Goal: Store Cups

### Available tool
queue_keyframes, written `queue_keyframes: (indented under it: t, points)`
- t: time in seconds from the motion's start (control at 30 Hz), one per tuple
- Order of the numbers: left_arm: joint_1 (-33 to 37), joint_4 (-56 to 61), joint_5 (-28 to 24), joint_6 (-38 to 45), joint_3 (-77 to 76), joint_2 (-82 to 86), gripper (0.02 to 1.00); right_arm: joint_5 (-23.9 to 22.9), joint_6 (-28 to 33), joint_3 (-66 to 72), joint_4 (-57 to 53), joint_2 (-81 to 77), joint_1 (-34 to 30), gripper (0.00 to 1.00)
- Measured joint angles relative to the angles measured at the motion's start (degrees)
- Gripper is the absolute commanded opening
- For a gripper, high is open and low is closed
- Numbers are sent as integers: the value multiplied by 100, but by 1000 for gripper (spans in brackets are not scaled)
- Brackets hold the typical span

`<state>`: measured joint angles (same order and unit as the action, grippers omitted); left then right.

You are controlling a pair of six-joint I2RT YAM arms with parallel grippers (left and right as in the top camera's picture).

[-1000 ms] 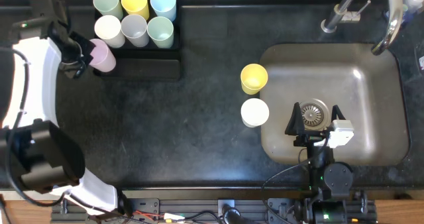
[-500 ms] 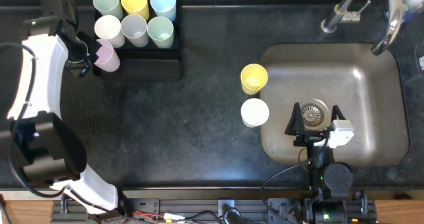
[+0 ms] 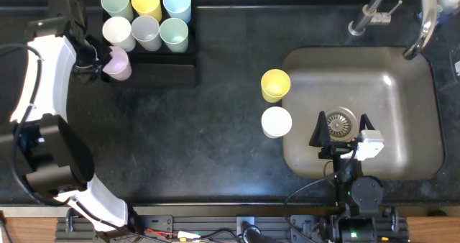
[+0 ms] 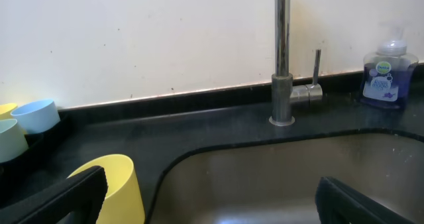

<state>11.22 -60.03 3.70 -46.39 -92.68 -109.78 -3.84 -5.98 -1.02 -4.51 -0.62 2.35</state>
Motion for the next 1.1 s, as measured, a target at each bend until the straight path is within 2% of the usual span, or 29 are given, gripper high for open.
queue_keyframes:
  t: [0.27, 0.4, 0.5, 0.67, 0.83, 0.93, 1.1]
  points:
    - [-7, -308, -101, -2, 0, 289, 998, 2, -2, 0, -2, 0, 0, 998]
    - [-291, -402, -153, -2, 0, 999, 998, 2, 0, 0, -2, -2, 0, 996]
    - [-1058, -177, -146, 127, -35, 1464, 998, 2, 0, 0, 0, 0, 0, 998]
    - [-3237, 802, 188, 254, -111, 1410, 1000, 0, -2, 0, 0, -2, 0, 998]
    - [-5243, 1161, 623, -745, -111, 706, 998, 2, 0, 0, -2, 0, 0, 998]
    - [-5792, 1147, 621, -1368, -105, 334, 998, 0, 0, 0, 0, 0, 0, 998]
    - [-5831, 1202, 450, -1919, -103, 22, 998, 0, -2, 0, 0, -2, 0, 996]
